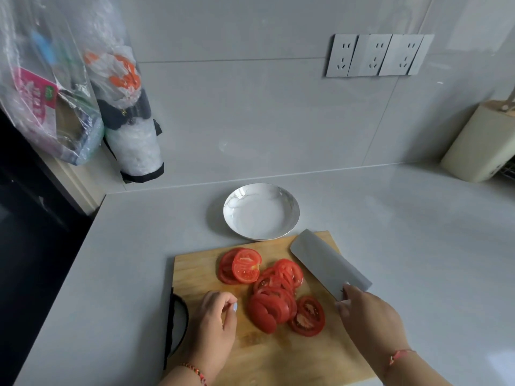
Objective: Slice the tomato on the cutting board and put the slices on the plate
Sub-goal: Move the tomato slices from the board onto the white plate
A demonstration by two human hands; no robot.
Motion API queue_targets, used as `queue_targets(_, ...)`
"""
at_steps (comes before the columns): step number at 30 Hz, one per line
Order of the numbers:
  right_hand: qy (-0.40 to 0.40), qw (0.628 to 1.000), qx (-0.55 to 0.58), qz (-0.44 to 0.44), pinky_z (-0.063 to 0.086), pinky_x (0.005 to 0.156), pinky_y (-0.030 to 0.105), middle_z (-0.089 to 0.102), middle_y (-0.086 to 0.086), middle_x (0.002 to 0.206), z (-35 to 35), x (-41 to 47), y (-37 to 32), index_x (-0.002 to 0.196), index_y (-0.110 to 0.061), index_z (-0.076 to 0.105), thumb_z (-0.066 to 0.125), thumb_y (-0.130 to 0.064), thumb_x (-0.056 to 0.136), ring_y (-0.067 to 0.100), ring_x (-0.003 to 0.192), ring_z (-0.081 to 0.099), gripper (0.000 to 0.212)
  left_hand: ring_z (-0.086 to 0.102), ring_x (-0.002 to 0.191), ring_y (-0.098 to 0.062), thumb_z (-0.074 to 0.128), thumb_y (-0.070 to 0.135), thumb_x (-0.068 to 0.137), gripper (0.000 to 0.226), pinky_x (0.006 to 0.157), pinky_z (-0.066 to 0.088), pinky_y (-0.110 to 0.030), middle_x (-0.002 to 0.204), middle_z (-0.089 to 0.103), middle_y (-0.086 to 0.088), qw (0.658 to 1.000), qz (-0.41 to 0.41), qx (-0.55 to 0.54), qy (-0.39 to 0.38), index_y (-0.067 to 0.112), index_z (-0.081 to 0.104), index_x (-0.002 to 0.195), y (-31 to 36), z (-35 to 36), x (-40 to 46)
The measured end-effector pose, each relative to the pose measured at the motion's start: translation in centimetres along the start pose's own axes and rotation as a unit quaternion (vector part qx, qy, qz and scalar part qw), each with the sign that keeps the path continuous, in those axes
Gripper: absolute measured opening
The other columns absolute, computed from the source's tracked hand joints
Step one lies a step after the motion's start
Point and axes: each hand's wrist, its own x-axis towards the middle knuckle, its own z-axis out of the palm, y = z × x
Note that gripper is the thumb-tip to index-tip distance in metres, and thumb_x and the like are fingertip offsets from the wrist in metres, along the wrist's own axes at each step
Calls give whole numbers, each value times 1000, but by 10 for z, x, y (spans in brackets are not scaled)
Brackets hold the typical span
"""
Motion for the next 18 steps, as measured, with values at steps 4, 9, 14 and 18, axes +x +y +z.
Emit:
queue_targets(4, -19, 997, -71, -16, 40, 64, 27, 59, -7, 86, -3, -2, -6, 84, -29, 55, 41, -35, 86, 17, 96, 57, 15, 53, 83, 6, 71, -7, 73, 33, 72, 40, -5, 86, 55, 19, 1000, 4, 5, -18, 24, 62, 84, 1, -3, -2)
queue_targets(9, 42, 992, -98, -72, 44, 78, 30, 62, -6, 101, -9, -9, -24, 98, -29, 67, 51, -50, 86, 19, 100, 54, 29, 53, 81, 3, 74, 7, 73, 31, 73, 48, -22, 91, 52, 23, 999, -17, 24, -44, 28, 61, 92, 15, -7, 3)
queue_targets(14, -36, 990, 64, -125, 45, 83, 24, 65, -7, 105, 3, -10, -58, 108, -26, 65, 59, -52, 83, 13, 102, 55, 36, 49, 101, -4, 75, 30, 73, 47, 90, 44, -26, 107, 50, 18, 976, -154, 3, -153, 35, 48, 111, 37, -6, 18)
queue_targets(18, -104, 989, 61, -87, 50, 85, 28, 63, -2, 108, 15, -4, -71, 113, -18, 57, 65, -55, 76, 17, 99, 56, 53, 46, 111, -10, 81, 35, 67, 73, 96, 44, -30, 115, 45, 13, 956, -178, 34, -231, 28, 40, 127, 45, -2, 26)
